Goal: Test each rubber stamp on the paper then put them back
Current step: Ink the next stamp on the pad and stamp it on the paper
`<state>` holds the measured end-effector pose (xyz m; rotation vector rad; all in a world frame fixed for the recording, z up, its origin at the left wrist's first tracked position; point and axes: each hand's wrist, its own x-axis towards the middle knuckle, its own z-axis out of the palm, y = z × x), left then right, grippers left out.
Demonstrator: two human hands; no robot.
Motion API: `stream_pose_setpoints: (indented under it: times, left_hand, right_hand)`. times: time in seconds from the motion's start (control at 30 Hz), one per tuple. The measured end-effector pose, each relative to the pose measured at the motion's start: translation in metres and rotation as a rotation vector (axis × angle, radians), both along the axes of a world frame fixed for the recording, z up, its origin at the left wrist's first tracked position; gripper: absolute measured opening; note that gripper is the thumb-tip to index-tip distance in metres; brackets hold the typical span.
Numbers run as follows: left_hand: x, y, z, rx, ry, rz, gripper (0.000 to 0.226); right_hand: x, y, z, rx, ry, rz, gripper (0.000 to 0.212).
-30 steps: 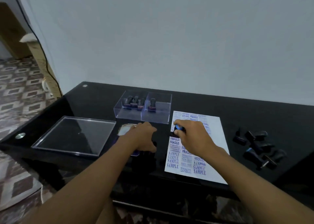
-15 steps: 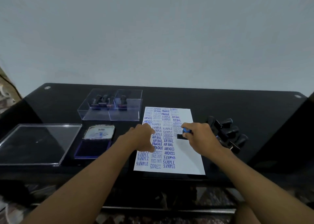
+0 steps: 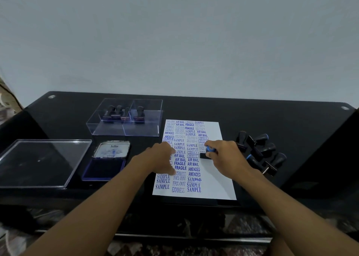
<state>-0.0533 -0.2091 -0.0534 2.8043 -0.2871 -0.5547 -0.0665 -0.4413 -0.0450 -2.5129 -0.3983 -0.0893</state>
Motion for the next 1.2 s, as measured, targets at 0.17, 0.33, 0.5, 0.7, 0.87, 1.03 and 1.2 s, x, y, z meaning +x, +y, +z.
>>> stream_pose_setpoints:
  times: [0.17, 0.33, 0.5, 0.7, 0.87, 1.03, 1.2]
  left_hand:
    - [0.000, 0.003, -0.003, -0.007, 0.011, 0.026, 0.094]
    - [0.001, 0.002, -0.005, -0.002, -0.006, 0.002, 0.090]
    - [0.000, 0.005, -0.010, -0.027, -0.001, 0.020, 0.093]
    - [-0.002, 0.000, -0.003, 0.003, -0.017, -0.021, 0.081]
    - [-0.004, -0.002, 0.001, 0.013, -0.034, -0.039, 0.068]
    - [-0.006, -0.004, 0.004, 0.030, -0.051, -0.056, 0.073]
    - [-0.003, -0.001, -0.001, -0.014, -0.024, -0.019, 0.080]
  right_hand:
    - [0.000, 0.001, 0.001, 0.003, 0.005, 0.013, 0.022]
    - [0.001, 0.003, 0.000, -0.036, 0.014, 0.057, 0.033]
    - [-0.002, 0.004, -0.002, -0.128, 0.015, 0.057, 0.044]
    - [0.031, 0.010, 0.009, -0.281, 0.060, 0.044, 0.023]
    - [0.023, 0.010, 0.010, -0.267, 0.059, 0.051, 0.027]
    - [-0.002, 0.012, 0.005, -0.210, 0.067, -0.004, 0.042]
    - [0.019, 0.012, 0.026, -0.154, 0.151, -0.025, 0.025]
